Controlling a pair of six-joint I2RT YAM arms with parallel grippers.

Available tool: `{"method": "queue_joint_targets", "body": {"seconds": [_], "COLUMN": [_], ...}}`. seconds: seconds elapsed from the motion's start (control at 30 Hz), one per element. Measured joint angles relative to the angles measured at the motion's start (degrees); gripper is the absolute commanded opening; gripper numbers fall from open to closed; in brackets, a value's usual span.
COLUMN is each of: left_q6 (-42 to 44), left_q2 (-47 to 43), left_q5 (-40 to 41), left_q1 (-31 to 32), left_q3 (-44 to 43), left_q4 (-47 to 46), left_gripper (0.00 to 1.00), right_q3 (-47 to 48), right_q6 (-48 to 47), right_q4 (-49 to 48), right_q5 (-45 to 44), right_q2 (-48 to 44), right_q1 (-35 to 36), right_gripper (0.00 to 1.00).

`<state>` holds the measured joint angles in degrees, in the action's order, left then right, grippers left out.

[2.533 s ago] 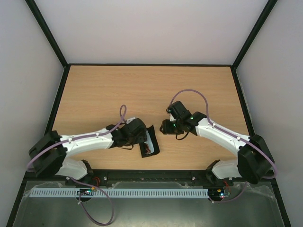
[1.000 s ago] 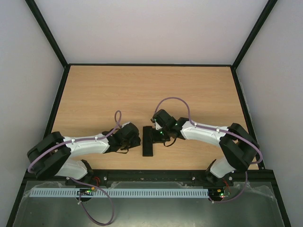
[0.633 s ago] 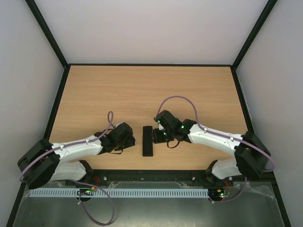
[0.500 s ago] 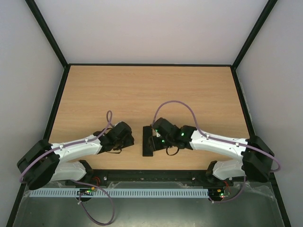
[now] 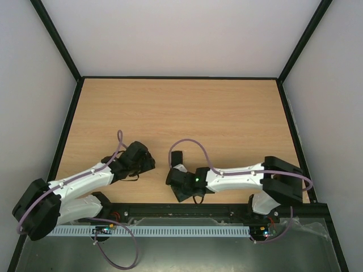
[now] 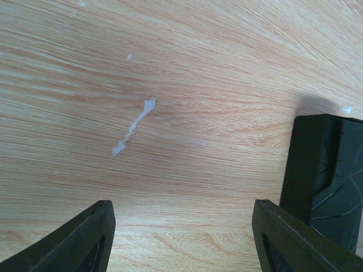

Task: Organize the sunglasses
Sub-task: Move the sunglasses case at the center of the board.

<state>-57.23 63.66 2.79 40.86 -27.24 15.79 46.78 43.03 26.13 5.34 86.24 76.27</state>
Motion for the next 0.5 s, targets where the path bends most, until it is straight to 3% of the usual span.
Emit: {"method": "queue_joint_targets", "body": {"seconds": [0.17,0.5], "left_q6": [0.5,0.8], "left_q2": [-2.5,-5.2], "left_q5": [0.0,-0.2], "left_q1": [-0.7,-1.4], "left_q3": [0.3,1.1], "left_q4": [0.8,2.3], "left_gripper": [0.69,0.69], "right_q3": [3.1,7.8], "right_q6": [0.6,-2.9], "right_q4": [1.6,1.6], "right_q5": [-4.1,-5.4], "right_q2": [5.6,9.6], "right_q1": [-2.0,-12.6], "right_gripper": [0.53,0.53]}}
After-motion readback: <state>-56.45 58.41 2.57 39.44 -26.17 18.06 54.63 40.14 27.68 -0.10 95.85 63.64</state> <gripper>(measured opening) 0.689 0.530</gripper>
